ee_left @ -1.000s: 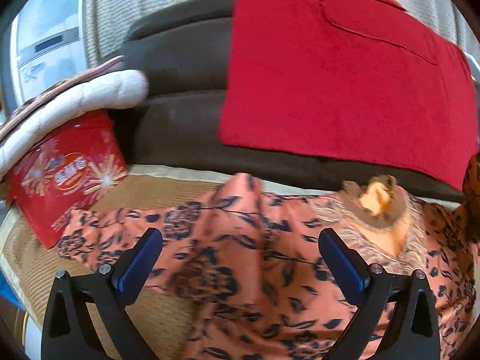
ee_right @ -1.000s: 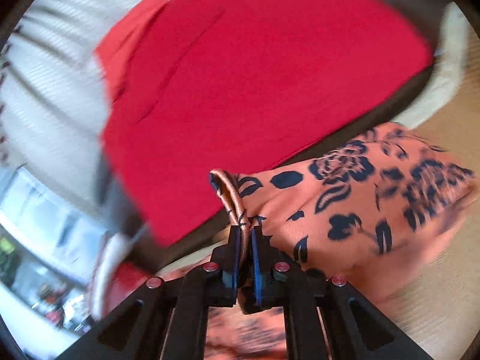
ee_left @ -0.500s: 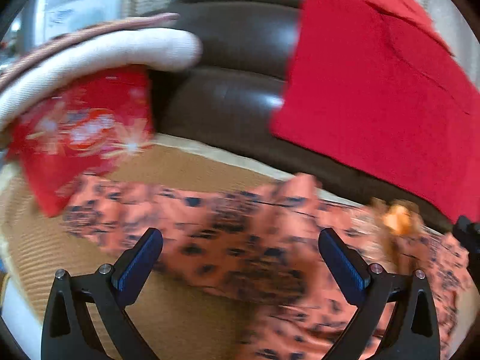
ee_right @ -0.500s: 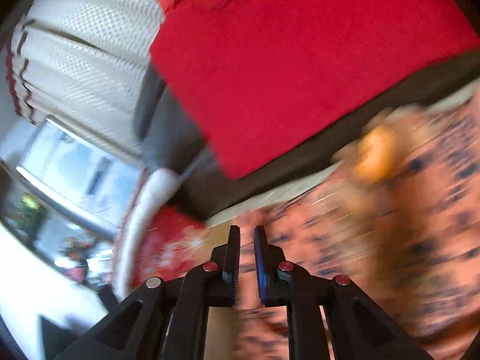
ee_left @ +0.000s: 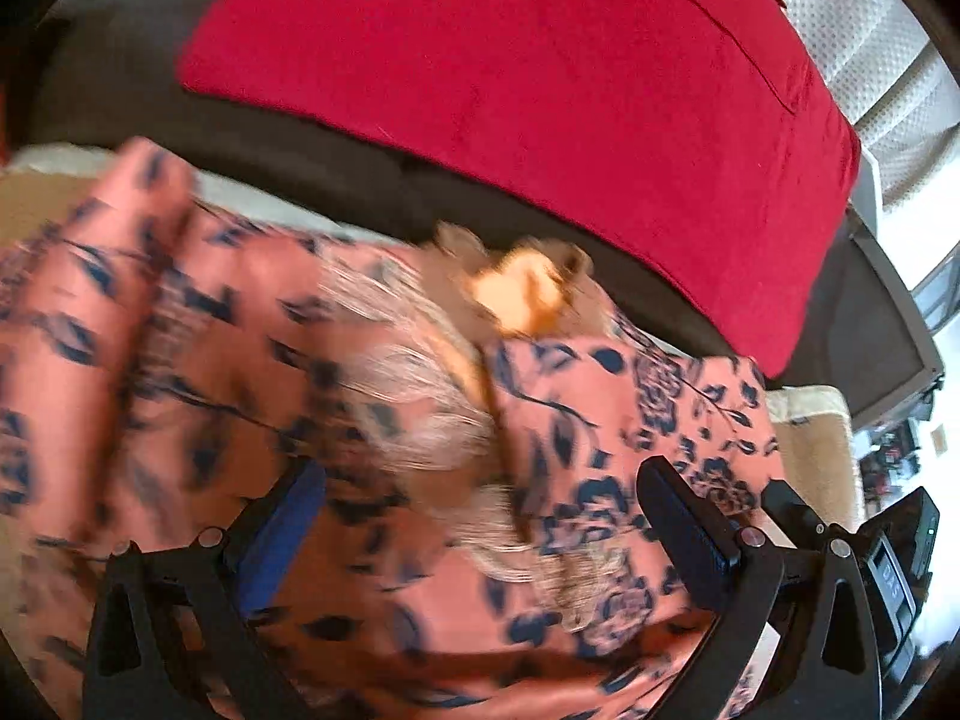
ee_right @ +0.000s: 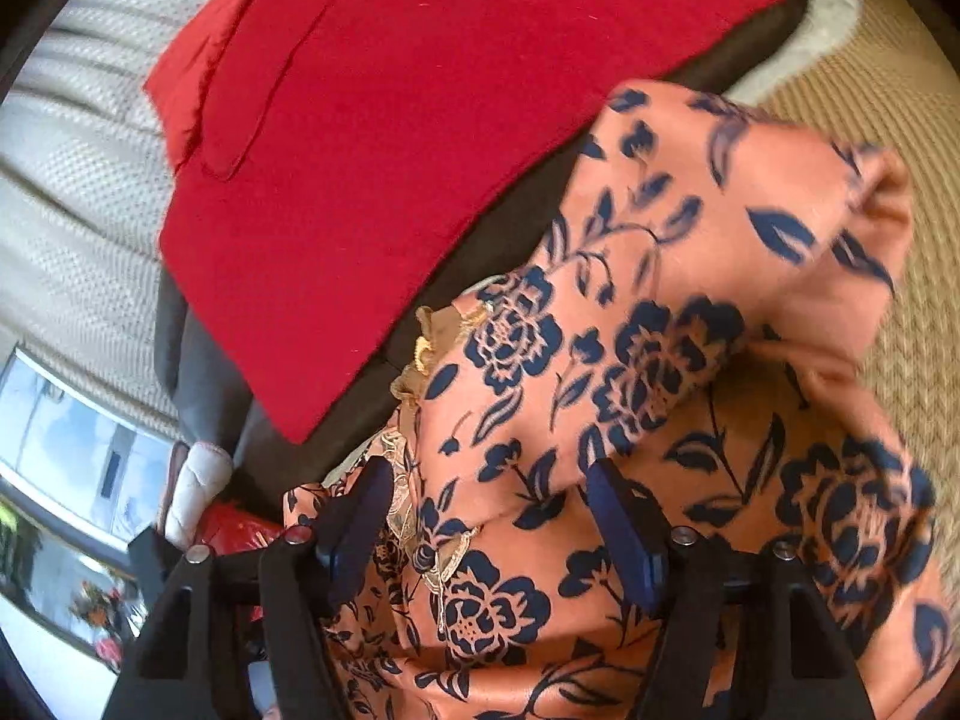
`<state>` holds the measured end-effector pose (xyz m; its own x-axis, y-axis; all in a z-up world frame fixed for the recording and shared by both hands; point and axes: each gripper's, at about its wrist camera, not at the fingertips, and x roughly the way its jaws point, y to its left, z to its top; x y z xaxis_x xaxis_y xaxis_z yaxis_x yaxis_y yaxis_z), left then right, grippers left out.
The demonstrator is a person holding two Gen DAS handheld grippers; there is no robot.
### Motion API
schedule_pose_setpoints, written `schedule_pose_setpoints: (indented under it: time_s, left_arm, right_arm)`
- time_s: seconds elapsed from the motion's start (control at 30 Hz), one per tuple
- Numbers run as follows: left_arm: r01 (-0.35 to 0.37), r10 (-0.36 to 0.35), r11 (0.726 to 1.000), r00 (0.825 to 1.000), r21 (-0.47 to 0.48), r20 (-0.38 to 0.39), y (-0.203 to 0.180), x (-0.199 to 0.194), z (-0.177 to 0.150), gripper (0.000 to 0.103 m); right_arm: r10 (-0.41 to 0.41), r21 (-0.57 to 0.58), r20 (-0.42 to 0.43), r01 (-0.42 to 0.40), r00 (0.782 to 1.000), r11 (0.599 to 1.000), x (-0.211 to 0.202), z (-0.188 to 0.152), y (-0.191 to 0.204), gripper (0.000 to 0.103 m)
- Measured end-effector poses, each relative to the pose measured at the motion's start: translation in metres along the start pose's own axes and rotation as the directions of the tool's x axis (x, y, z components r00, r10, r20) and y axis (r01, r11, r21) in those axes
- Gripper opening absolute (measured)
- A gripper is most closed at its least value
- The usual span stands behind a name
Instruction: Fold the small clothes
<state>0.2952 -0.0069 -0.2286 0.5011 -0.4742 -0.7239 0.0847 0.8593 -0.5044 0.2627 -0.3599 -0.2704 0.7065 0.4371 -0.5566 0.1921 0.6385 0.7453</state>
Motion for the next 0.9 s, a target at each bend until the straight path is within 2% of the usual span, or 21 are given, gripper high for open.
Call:
schedule_pose_setpoints:
  time_s: [0.07, 0.1, 0.13, 0.17, 0.2, 0.3, 0.4, 0.5, 0.57, 0.6, 0.67, 0.7, 0.77, 0.8, 0.83, 0.9]
  left_arm:
    - [0.037, -0.037, 0.999, 0.998, 0.000, -0.048, -0.009, 0.015, -0.006, 0.089]
    - [0.052, -0.052, 0.999, 0.996, 0.006, -0.079, -0.014, 0.023, -0.009, 0.078]
    - [0.061, -0.060, 0.998, 0.993, 0.012, -0.105, -0.017, 0.029, -0.013, 0.072]
    - [0.070, -0.067, 0.997, 0.990, 0.013, -0.128, -0.018, 0.034, -0.014, 0.056]
    - [0.085, -0.083, 0.996, 0.985, 0.008, -0.152, -0.019, 0.039, -0.015, 0.045]
    - [0.124, -0.123, 0.992, 0.983, 0.002, -0.133, -0.021, 0.037, -0.016, 0.039]
    - [0.130, -0.126, 0.991, 0.986, 0.025, -0.112, -0.026, 0.035, -0.016, 0.034]
    - [0.114, -0.111, 0.993, 0.990, 0.039, -0.087, -0.031, 0.039, -0.014, 0.034]
    - [0.102, -0.100, 0.994, 0.993, 0.029, -0.070, -0.034, 0.041, -0.014, 0.039]
    - [0.105, -0.104, 0.994, 0.992, 0.016, -0.068, -0.032, 0.039, -0.013, 0.049]
    - [0.117, -0.118, 0.993, 0.991, -0.019, -0.060, -0.027, 0.039, -0.011, 0.059]
    - [0.125, -0.126, 0.992, 0.991, -0.032, -0.049, -0.026, 0.039, -0.011, 0.059]
    - [0.141, -0.143, 0.989, 0.989, -0.037, -0.040, -0.025, 0.038, -0.010, 0.058]
    - [0.145, -0.146, 0.989, 0.989, -0.031, -0.037, -0.026, 0.038, -0.010, 0.053]
    - [0.151, -0.152, 0.988, 0.988, -0.016, -0.030, -0.029, 0.037, -0.010, 0.042]
    - [0.131, -0.130, 0.991, 0.991, 0.018, -0.035, -0.034, 0.040, -0.011, 0.033]
  right_arm:
    - [-0.011, -0.026, -0.008, 0.011, 1.000, 1.000, 0.003, 0.004, 0.005, 0.070]
    - [-0.009, -0.028, -0.018, 0.008, 1.000, 1.000, -0.002, 0.003, 0.011, 0.070]
    - [-0.004, -0.022, -0.027, 0.004, 1.000, 1.000, -0.001, 0.004, 0.011, 0.070]
    - [-0.003, -0.011, -0.037, 0.002, 0.999, 1.000, 0.001, 0.005, 0.009, 0.070]
    - [-0.005, -0.005, -0.042, 0.005, 0.999, 1.000, 0.001, 0.006, 0.006, 0.070]
    - [-0.016, 0.018, -0.045, 0.016, 0.999, 1.000, -0.001, 0.010, 0.000, 0.070]
    - [-0.032, 0.030, -0.042, 0.033, 0.999, 0.999, -0.002, 0.014, -0.005, 0.070]
    - [-0.048, 0.056, -0.049, 0.050, 0.998, 0.997, -0.001, 0.016, -0.010, 0.070]
    - [-0.068, 0.086, -0.070, 0.074, 0.995, 0.994, 0.000, 0.016, -0.018, 0.070]
    - [-0.074, 0.110, -0.079, 0.082, 0.994, 0.991, 0.002, 0.016, -0.023, 0.070]
    - [-0.045, 0.153, -0.075, 0.056, 0.996, 0.987, 0.001, 0.017, -0.031, 0.068]
    - [-0.043, 0.157, -0.071, 0.053, 0.997, 0.986, 0.001, 0.018, -0.031, 0.069]
    - [-0.058, 0.144, -0.059, 0.066, 0.997, 0.987, -0.001, 0.019, -0.030, 0.069]
    - [-0.068, 0.137, -0.054, 0.075, 0.996, 0.988, -0.002, 0.019, -0.029, 0.069]
    - [-0.071, 0.133, -0.055, 0.078, 0.996, 0.988, -0.002, 0.018, -0.029, 0.069]
    - [-0.072, 0.132, -0.060, 0.079, 0.996, 0.988, 0.000, 0.017, -0.028, 0.069]
